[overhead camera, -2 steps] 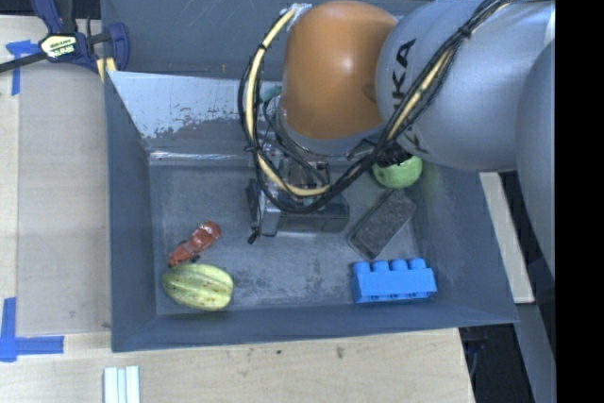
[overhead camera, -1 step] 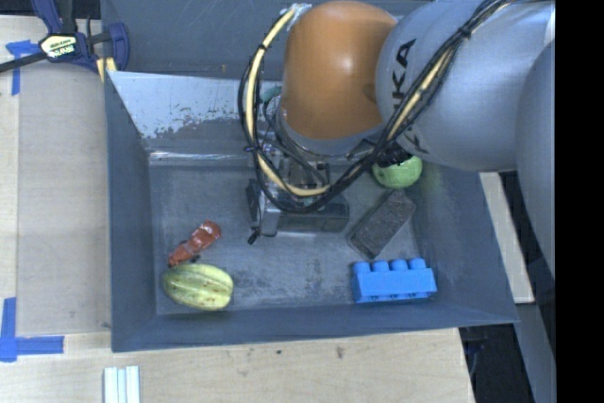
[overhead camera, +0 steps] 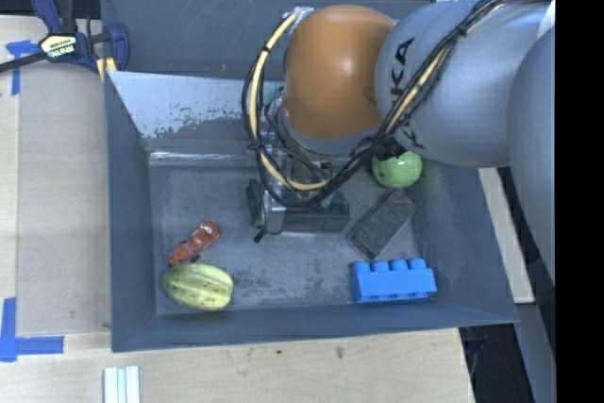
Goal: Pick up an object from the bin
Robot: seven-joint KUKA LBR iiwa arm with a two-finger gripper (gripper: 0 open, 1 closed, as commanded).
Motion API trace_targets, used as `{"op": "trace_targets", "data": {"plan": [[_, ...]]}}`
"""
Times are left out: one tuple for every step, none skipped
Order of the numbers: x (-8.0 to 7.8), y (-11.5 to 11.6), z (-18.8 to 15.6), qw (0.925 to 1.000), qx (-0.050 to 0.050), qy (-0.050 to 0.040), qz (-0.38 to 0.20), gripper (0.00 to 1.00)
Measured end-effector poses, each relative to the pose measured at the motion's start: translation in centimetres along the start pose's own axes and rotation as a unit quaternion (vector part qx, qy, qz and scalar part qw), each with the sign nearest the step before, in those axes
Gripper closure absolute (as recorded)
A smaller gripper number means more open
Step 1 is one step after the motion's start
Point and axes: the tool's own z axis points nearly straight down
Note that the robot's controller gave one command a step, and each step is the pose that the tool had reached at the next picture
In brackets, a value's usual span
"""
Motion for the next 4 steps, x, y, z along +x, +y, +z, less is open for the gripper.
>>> {"op": "trace_targets", "data": {"plan": [[-1.7, -1.2, 5.9, 0.9999, 0.001, -0.0012, -0.013, 0.0], [-2.0, -2.0, 8.6, 0.9974, 0.001, 0.0033, 0.072, 0.0], [-2.4, -4.3, 8.9, 0.9853, 0.0, 0.0009, 0.171, 0.0], [-1.2, -12.3, 11.3, 0.9998, 0.001, 0.0007, -0.021, 1.0]]}}
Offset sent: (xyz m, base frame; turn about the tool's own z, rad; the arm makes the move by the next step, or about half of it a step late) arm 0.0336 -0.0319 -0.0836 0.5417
